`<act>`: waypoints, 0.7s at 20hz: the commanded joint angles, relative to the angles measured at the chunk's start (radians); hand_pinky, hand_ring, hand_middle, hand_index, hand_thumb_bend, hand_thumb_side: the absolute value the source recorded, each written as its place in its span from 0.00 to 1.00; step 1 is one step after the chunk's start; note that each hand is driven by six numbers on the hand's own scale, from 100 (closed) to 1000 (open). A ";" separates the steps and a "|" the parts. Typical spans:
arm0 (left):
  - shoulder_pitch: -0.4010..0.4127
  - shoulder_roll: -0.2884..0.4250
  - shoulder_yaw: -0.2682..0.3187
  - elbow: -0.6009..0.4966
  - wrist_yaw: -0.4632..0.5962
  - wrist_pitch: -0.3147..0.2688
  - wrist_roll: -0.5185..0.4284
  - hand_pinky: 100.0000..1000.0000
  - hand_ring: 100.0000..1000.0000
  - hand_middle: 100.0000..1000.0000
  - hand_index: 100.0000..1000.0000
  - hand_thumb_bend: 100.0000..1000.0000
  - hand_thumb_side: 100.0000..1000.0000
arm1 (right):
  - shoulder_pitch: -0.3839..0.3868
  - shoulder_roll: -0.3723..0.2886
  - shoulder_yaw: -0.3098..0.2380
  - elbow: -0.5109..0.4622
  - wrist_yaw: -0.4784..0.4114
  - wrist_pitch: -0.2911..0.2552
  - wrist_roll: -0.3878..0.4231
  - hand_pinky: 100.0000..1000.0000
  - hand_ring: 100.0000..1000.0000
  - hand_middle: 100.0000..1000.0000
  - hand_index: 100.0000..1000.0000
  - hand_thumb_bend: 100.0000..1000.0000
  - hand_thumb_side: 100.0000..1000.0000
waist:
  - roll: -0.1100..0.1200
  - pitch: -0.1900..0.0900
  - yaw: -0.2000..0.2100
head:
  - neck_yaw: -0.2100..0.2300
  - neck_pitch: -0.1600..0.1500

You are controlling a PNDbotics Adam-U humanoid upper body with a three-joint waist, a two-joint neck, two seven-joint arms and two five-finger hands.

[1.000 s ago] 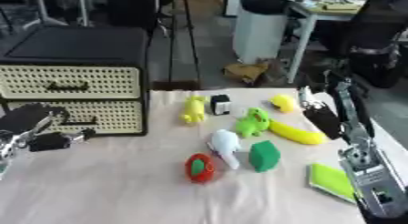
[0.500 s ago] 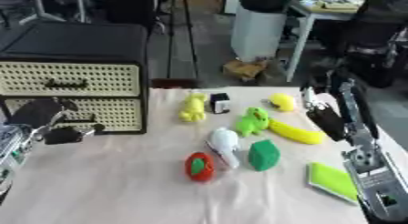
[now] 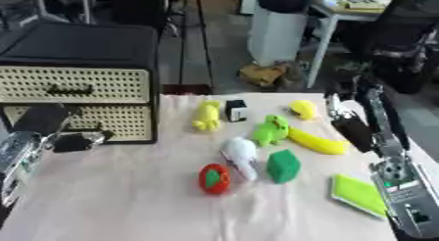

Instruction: Pick up objects from table and place into drawer.

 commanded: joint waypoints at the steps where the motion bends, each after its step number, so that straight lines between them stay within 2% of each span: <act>1: -0.032 0.003 0.017 0.004 -0.005 0.011 0.006 0.00 0.00 0.00 0.80 0.62 1.00 | -0.020 -0.015 -0.003 -0.008 -0.011 -0.002 0.002 0.56 0.67 0.69 0.74 0.00 0.61 | 0.001 -0.009 -0.003 | 0.002 -0.004; 8: -0.040 -0.003 0.024 0.031 -0.011 0.020 0.012 0.00 0.00 0.00 0.80 0.63 1.00 | -0.023 -0.013 -0.002 -0.007 -0.011 -0.004 0.005 0.56 0.67 0.69 0.74 0.00 0.61 | 0.000 -0.005 -0.010 | 0.006 -0.008; 14: -0.046 -0.004 0.028 0.042 -0.020 0.018 0.007 0.00 0.00 0.00 0.80 0.70 1.00 | -0.024 -0.012 -0.003 -0.007 -0.012 -0.004 0.005 0.56 0.67 0.69 0.74 0.00 0.61 | -0.002 -0.003 -0.014 | 0.009 -0.012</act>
